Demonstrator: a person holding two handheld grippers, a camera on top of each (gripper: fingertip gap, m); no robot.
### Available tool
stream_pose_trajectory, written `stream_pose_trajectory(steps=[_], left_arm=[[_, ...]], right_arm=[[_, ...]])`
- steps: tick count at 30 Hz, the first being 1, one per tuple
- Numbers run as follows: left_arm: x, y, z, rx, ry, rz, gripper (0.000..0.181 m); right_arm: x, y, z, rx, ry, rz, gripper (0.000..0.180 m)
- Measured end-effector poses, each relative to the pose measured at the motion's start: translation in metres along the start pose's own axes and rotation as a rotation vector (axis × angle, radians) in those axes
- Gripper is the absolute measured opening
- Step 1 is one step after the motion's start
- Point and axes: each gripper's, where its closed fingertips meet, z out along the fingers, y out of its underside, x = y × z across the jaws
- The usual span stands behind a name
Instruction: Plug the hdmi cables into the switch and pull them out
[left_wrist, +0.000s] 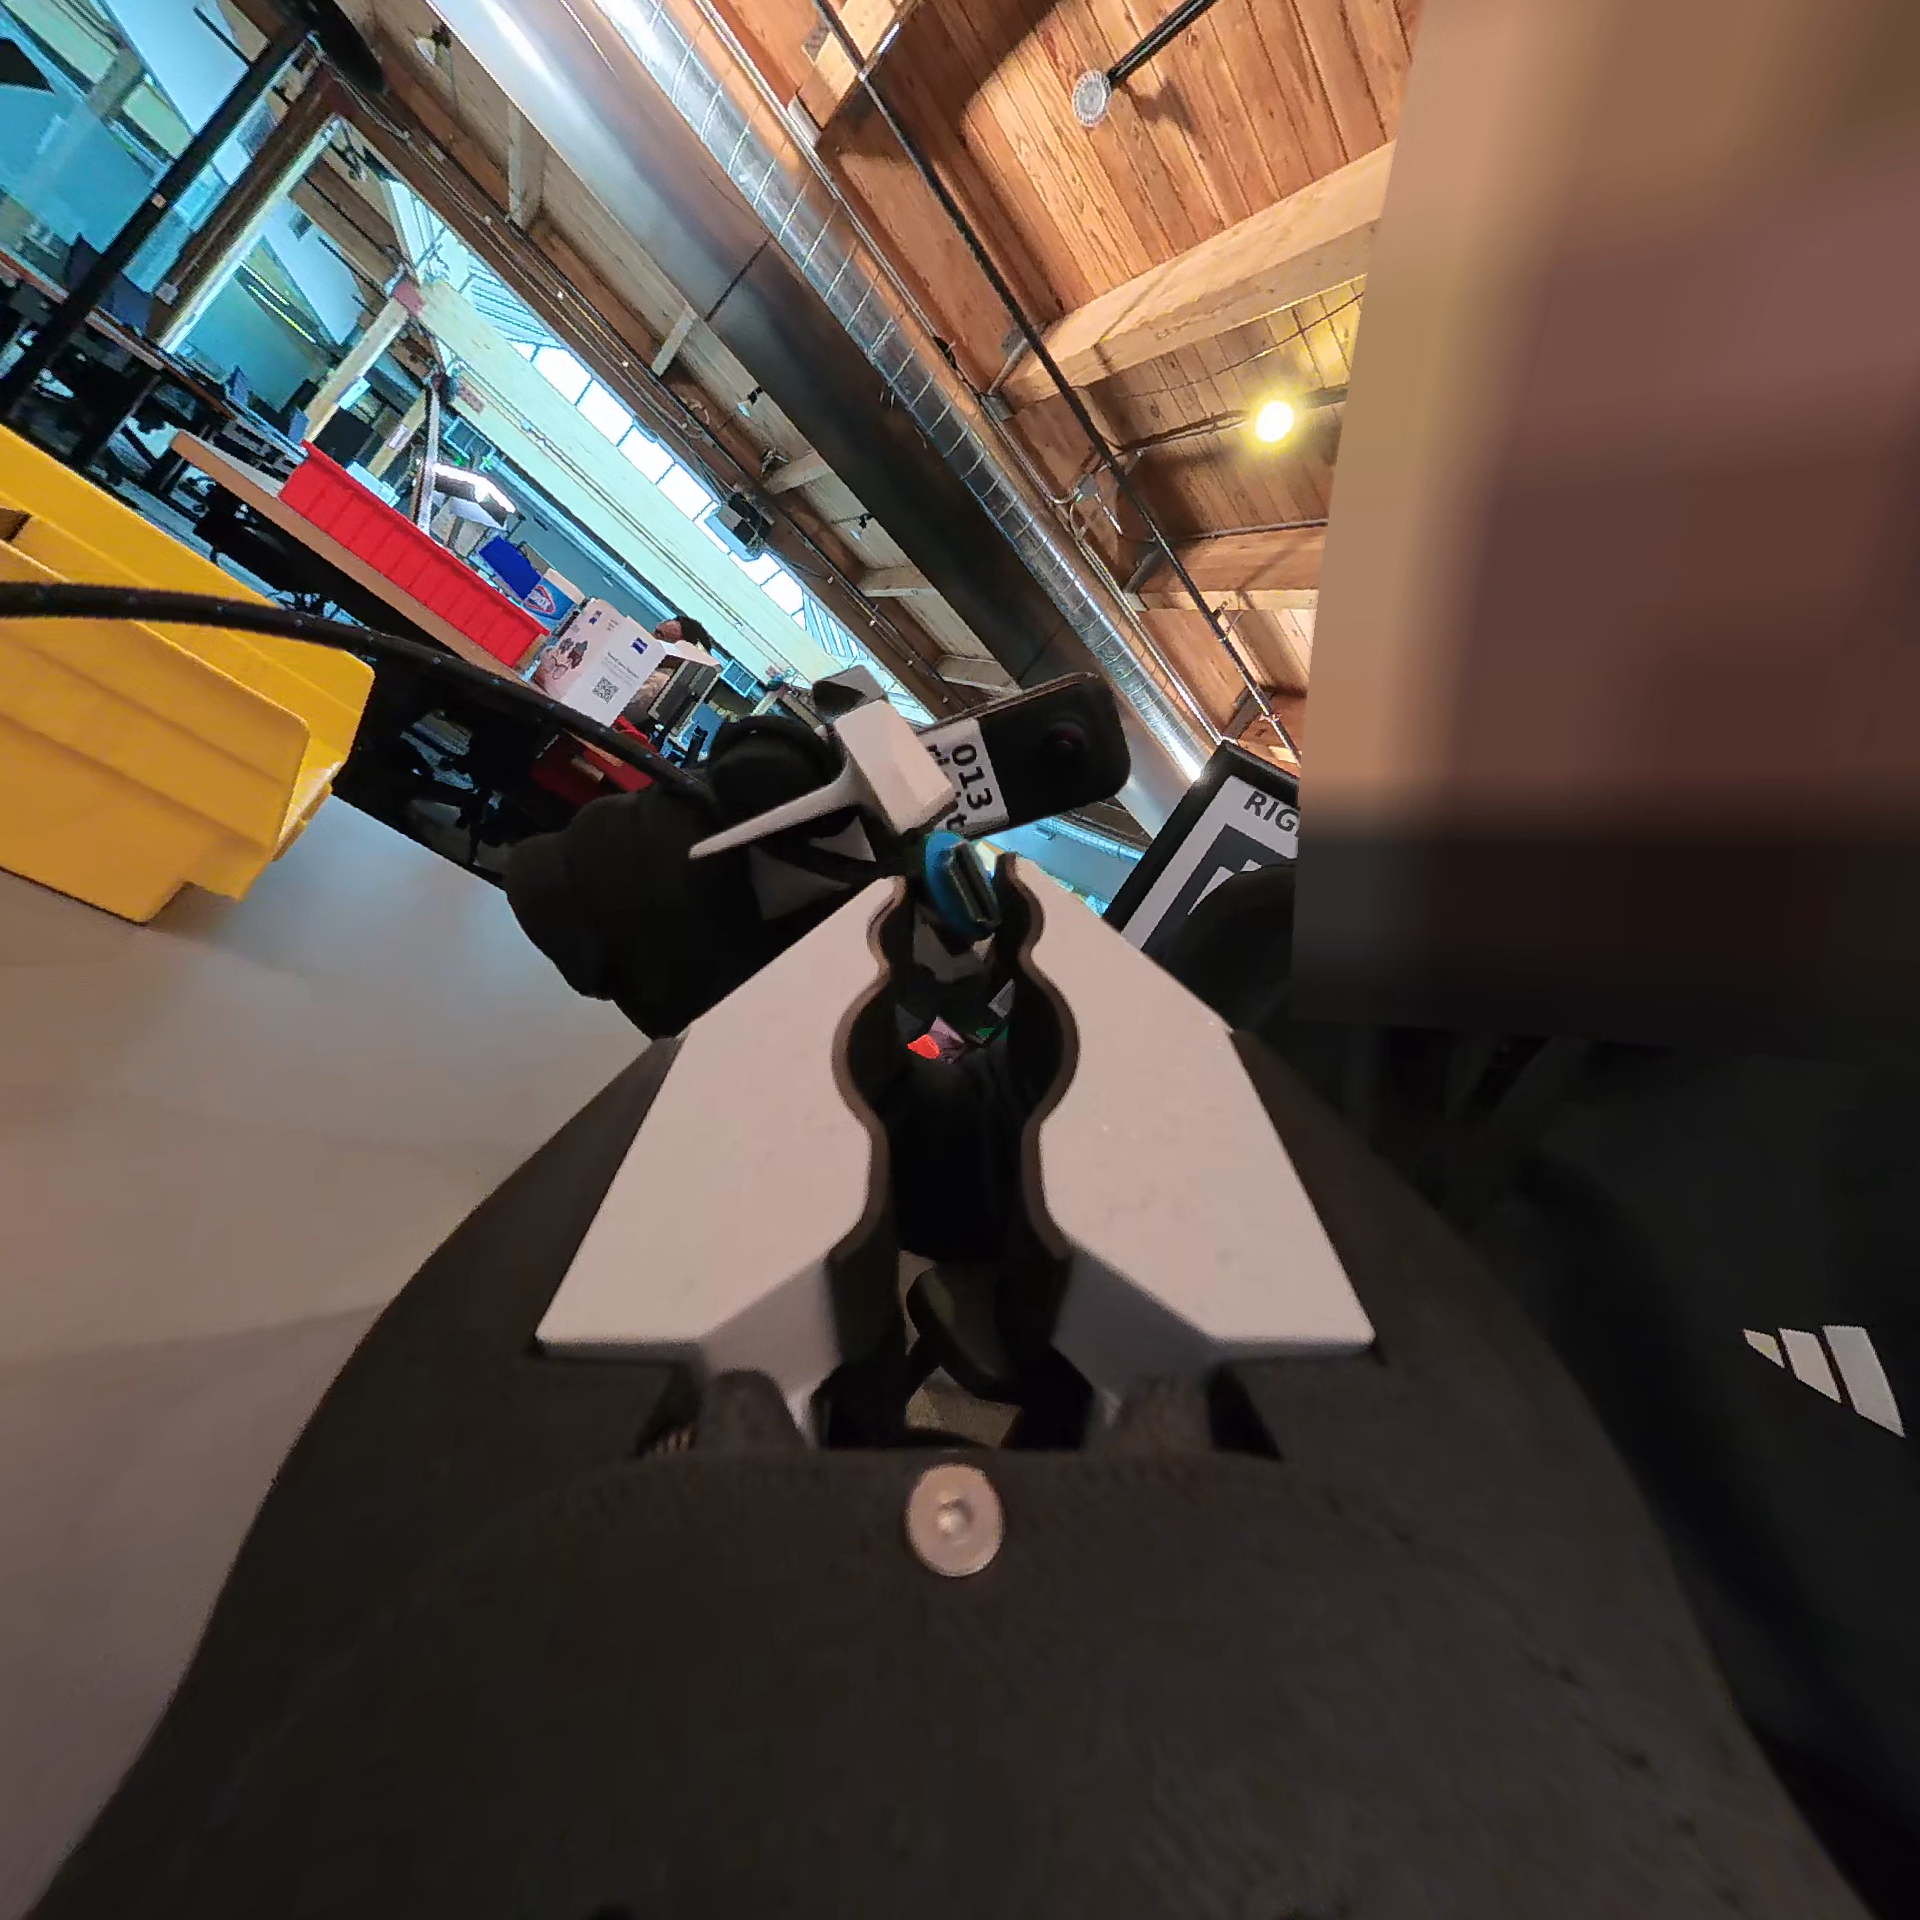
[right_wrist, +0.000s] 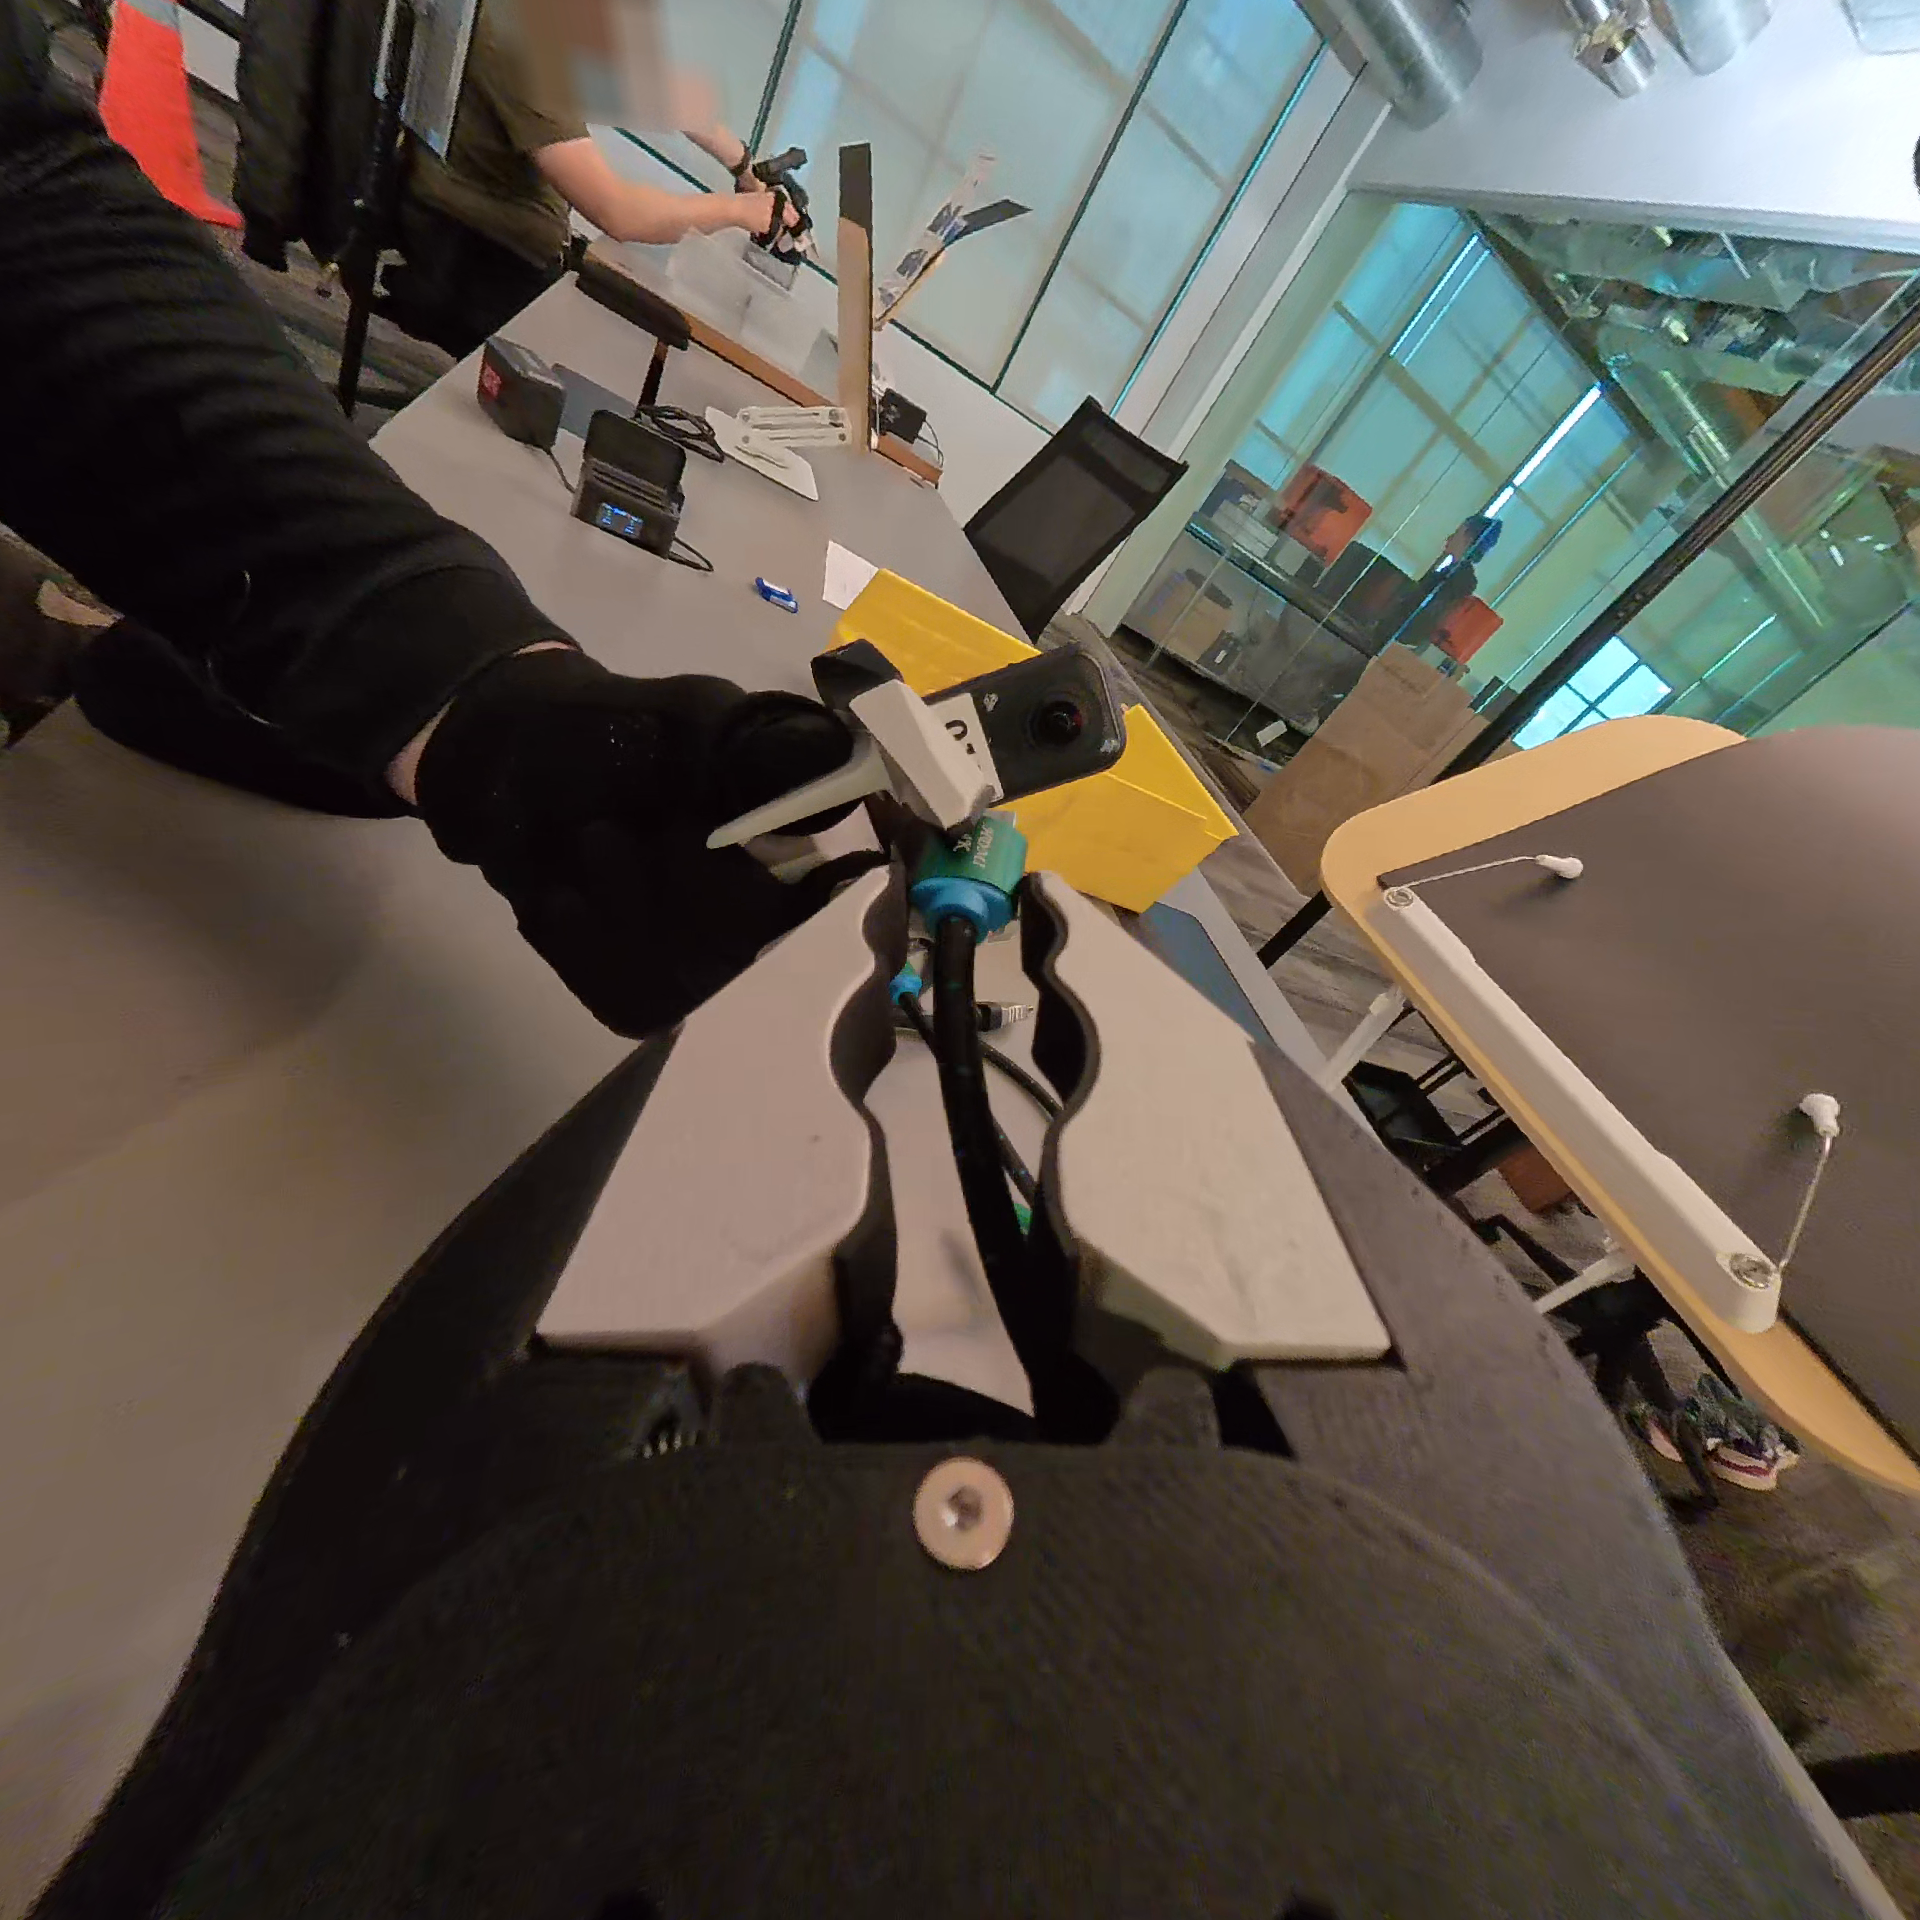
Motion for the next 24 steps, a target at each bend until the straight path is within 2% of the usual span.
stream_pose_trajectory(steps=[7,11,16,17,22,24], left_arm=[[-0.001,0.004,-0.001,0.006,0.012,-0.015,0.015],[-0.006,0.004,-0.001,-0.043,-0.046,0.003,0.019],[-0.015,-0.007,-0.019,-0.131,-0.289,0.096,0.051],[-0.015,-0.010,-0.025,-0.157,-0.343,0.132,0.053],[-0.024,-0.026,-0.082,-0.449,-0.768,0.441,0.080],[-0.024,-0.032,-0.104,-0.532,-0.875,0.509,0.092]], right_arm=[[-0.004,0.004,0.000,-0.016,-0.018,0.052,0.019],[-0.001,0.008,-0.004,-0.040,-0.003,0.049,0.018],[0.012,0.011,-0.016,-0.055,0.026,0.060,0.018],[0.015,0.014,-0.018,-0.066,0.029,0.059,0.018],[0.021,0.025,-0.022,-0.112,0.035,0.054,0.018],[0.022,0.027,-0.022,-0.111,0.030,0.062,0.019]])
